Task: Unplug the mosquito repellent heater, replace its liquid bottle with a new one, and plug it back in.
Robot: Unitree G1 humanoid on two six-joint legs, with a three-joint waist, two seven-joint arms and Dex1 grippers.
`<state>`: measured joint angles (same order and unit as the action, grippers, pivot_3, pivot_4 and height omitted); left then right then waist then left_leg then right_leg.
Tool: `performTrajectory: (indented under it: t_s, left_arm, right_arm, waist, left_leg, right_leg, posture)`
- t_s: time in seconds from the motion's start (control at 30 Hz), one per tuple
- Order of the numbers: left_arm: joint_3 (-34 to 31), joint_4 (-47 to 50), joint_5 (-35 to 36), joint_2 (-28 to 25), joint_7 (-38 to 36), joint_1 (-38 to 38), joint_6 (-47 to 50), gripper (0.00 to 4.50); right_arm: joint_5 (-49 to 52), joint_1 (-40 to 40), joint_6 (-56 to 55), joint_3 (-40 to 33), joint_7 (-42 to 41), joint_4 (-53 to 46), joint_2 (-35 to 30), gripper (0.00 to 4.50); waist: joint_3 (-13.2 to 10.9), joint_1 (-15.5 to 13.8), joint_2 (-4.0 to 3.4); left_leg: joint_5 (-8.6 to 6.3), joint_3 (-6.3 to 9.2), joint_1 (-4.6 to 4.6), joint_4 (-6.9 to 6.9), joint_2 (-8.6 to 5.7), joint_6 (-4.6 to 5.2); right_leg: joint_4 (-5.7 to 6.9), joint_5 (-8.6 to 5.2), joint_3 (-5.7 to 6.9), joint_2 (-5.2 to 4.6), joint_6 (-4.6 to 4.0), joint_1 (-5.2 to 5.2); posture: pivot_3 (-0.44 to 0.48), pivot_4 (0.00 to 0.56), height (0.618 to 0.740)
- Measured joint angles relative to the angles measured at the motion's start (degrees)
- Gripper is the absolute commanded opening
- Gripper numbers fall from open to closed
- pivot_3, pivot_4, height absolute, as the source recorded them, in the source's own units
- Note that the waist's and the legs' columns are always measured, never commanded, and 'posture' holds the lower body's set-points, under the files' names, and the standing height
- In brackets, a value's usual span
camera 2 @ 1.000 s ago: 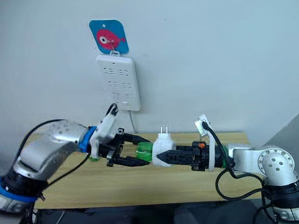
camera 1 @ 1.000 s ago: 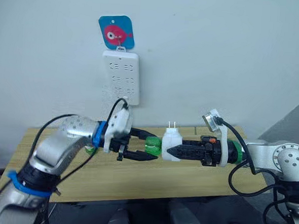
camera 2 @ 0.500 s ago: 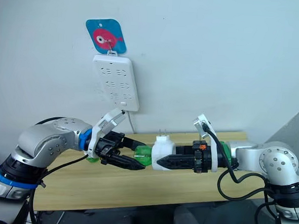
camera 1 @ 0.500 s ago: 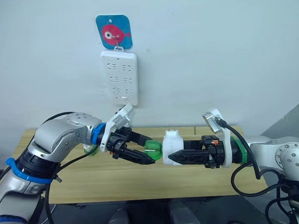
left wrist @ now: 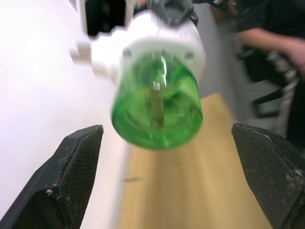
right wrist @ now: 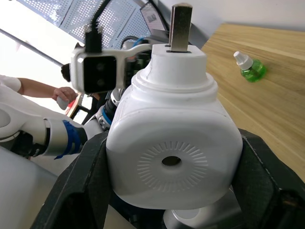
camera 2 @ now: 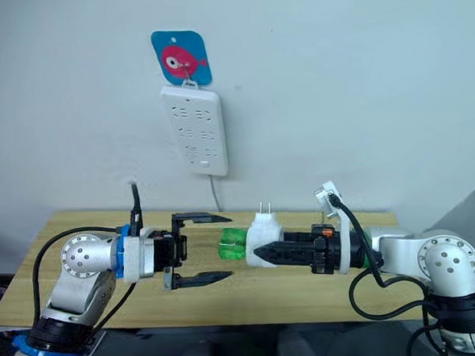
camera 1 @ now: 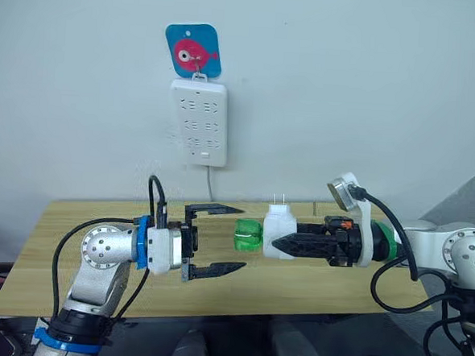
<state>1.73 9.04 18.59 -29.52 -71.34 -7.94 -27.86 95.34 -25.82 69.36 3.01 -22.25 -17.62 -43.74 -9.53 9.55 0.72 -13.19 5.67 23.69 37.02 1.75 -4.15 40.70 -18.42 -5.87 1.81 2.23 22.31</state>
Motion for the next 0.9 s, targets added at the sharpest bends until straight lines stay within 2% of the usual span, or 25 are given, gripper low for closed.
performTrajectory:
  t_s: [0.1,0.3,0.43,0.57,0.6,0.67,0.77,0.83,0.9]
  left_arm:
    - [0.1,-1.1,-3.7,1.0,3.4,-1.1,-4.6,4.50]
    - [2.0,-2.8,-5.8,0.7,5.8,-2.6,-7.7,4.50]
    - [3.9,-2.9,-5.7,-0.4,5.9,-3.6,-7.8,3.66]
    - [4.8,-2.6,-4.4,-1.6,5.8,-3.7,-7.2,2.34]
    - [5.0,-2.5,-4.1,-1.9,5.8,-3.7,-6.9,2.19]
    - [5.3,-2.2,-3.4,-2.4,5.8,-3.8,-6.0,2.20]
    - [6.2,0.2,-0.2,-5.2,4.9,-4.1,-0.1,2.20]
    - [7.2,3.9,4.8,-9.2,3.7,-4.3,10.0,2.20]
    - [8.7,8.3,13.0,-14.9,4.4,-6.0,27.7,2.20]
  right_arm:
    - [0.0,0.0,0.0,0.0,0.8,0.0,0.1,3.01]
    - [0.0,0.0,0.0,0.0,1.2,0.1,0.7,3.01]
    - [0.0,0.0,0.0,0.0,1.2,0.1,0.9,3.01]
    - [0.0,0.0,0.2,0.1,1.2,0.1,0.9,3.01]
    - [0.0,0.0,0.2,0.1,1.2,0.1,1.0,3.01]
    - [0.0,0.0,0.2,0.1,1.2,0.1,1.0,3.01]
    - [-0.1,0.0,0.2,0.1,0.9,-0.1,1.1,3.01]
    - [-0.3,0.0,0.4,0.5,0.4,-0.5,1.1,3.01]
    - [-1.9,-0.1,0.5,0.7,-0.8,-1.1,1.1,3.01]
  waist:
    - [0.0,0.0,0.00]
    - [0.0,0.1,0.00]
    - [0.0,0.1,0.00]
    - [0.0,0.2,0.00]
    - [0.0,0.2,0.00]
    - [0.0,0.2,0.00]
    - [0.0,0.2,0.00]
    - [0.0,0.3,0.00]
    - [-0.1,0.4,0.04]
  left_leg:
    - [0.00,0.01,0.02,0.01,-0.01,0.00]
    - [0.00,0.04,0.01,-0.04,0.00,0.00]
    - [0.00,0.05,0.01,-0.02,0.00,0.00]
    - [0.00,0.05,0.01,-0.02,0.00,0.00]
    - [0.00,0.04,0.01,-0.02,0.00,0.00]
    - [0.00,0.05,0.01,-0.03,0.00,0.00]
    - [0.00,0.06,0.01,-0.03,0.01,0.00]
    - [0.00,0.10,0.01,-0.04,0.02,0.00]
    - [0.00,0.18,0.02,-0.03,0.02,0.00]
  right_leg:
    - [0.00,0.01,0.01,0.00,0.02,0.00]
    - [0.01,0.01,0.04,0.00,0.02,0.01]
    - [0.02,0.01,0.05,0.01,0.02,0.01]
    - [0.02,0.01,0.05,0.01,0.02,0.01]
    - [0.02,0.01,0.05,0.01,0.02,0.01]
    - [0.02,0.01,0.05,0.01,0.02,0.01]
    - [0.03,0.01,0.06,0.01,0.02,0.01]
    - [0.04,0.00,0.09,0.03,0.02,0.01]
    - [0.08,-0.01,0.15,0.04,0.01,0.02]
  posture:
    - [-0.200,0.133,0.710]
    - [-0.197,0.132,0.710]
    - [-0.198,0.128,0.710]
    - [-0.200,0.125,0.710]
    - [-0.200,0.125,0.710]
    - [-0.200,0.125,0.710]
    - [-0.200,0.125,0.710]
    - [-0.188,0.128,0.710]
    - [-0.184,0.128,0.710]
